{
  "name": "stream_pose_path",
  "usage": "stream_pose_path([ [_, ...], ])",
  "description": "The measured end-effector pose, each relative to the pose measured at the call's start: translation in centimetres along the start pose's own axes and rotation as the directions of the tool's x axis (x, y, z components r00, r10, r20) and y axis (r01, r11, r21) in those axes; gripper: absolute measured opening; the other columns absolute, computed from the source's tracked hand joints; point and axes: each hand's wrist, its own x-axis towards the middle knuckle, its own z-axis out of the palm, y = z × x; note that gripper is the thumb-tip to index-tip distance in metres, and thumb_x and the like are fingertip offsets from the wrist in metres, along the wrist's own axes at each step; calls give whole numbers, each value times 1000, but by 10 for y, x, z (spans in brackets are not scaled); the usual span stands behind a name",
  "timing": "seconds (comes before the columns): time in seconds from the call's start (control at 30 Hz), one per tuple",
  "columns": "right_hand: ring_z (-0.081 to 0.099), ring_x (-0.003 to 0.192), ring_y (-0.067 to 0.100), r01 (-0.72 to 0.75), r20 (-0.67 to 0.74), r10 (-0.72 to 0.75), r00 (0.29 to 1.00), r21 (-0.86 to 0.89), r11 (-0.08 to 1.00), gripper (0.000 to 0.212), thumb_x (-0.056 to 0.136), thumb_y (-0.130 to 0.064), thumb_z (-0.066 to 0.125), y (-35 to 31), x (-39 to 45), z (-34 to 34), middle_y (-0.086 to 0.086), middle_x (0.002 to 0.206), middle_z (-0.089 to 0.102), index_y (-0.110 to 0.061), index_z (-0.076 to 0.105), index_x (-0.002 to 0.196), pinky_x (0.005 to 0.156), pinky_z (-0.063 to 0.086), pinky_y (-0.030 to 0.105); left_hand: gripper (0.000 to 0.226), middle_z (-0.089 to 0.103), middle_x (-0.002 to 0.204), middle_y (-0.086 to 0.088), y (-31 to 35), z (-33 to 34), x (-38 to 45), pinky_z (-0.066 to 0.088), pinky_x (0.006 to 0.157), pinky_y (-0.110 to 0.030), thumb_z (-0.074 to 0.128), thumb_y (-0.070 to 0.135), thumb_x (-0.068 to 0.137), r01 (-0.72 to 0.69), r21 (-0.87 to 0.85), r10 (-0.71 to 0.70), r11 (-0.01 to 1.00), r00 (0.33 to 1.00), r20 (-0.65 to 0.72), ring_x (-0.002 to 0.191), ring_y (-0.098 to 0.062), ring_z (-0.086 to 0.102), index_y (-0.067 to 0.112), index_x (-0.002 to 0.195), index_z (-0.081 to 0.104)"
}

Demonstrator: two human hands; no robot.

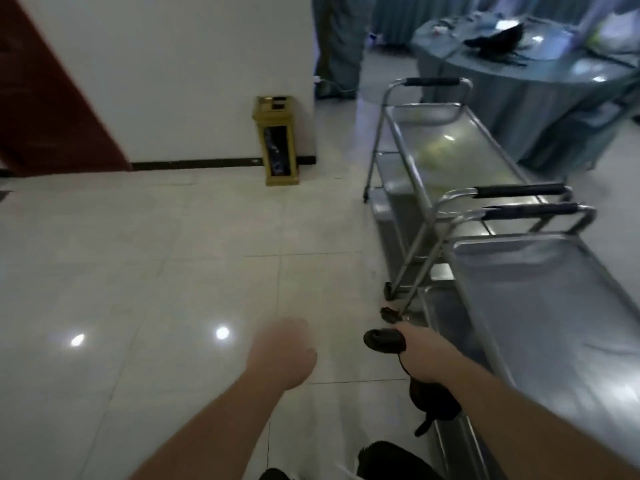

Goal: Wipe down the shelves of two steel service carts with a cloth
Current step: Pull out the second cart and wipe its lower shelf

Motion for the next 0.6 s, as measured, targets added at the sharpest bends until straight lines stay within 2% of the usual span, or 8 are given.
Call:
stream_pose_path([
  [0.07, 63, 96, 18, -63, -5, 63, 998, 38, 997, 36, 97, -9, 49, 19, 14, -10, 3, 117, 67, -32, 53, 125, 85, 54, 33, 60, 50, 153, -1, 11, -11, 38, 44, 109, -42, 46, 49, 100, -71, 40, 70, 997, 997, 31, 136, -26, 50, 26, 155, 41],
  [0.13, 62, 95, 17, -128, -16, 130, 991, 77, 989, 41, 97, -9, 49, 37, 31, -22, 1, 114, 65, -31, 54, 132, 85, 54, 32, 60, 49, 153, -1, 26, -23, 77, 43, 109, -42, 46, 49, 100, -137, 74, 134, 988, 990, 43, 136, -26, 49, 26, 155, 41],
  [0.33, 62, 93, 17, -237, -87, 255, 963, 179, 955, 22, 98, -11, 52, 77, 95, -79, 0, 103, 64, -23, 55, 116, 86, 53, 33, 59, 49, 153, 1, 76, -71, 171, 41, 108, -41, 44, 49, 101, -272, 134, 270, 953, 962, 35, 135, -24, 49, 27, 155, 41],
  [0.47, 58, 88, 15, -229, -144, 268, 953, 244, 943, 13, 101, -15, 53, 93, 125, -106, -3, 98, 60, -26, 50, 109, 79, 44, 27, 59, 47, 154, 0, 106, -99, 223, 40, 107, -40, 43, 48, 103, -355, 174, 350, 919, 935, 60, 135, -24, 48, 26, 157, 39],
  [0.6, 59, 96, 16, -293, -141, 357, 923, 340, 893, 19, 103, -21, 55, 106, 143, -110, -2, 109, 63, -27, 51, 121, 88, 49, 28, 60, 45, 156, 0, 133, -116, 275, 39, 110, -40, 43, 47, 104, -460, 218, 438, 861, 887, 144, 138, -24, 45, 26, 159, 36],
])
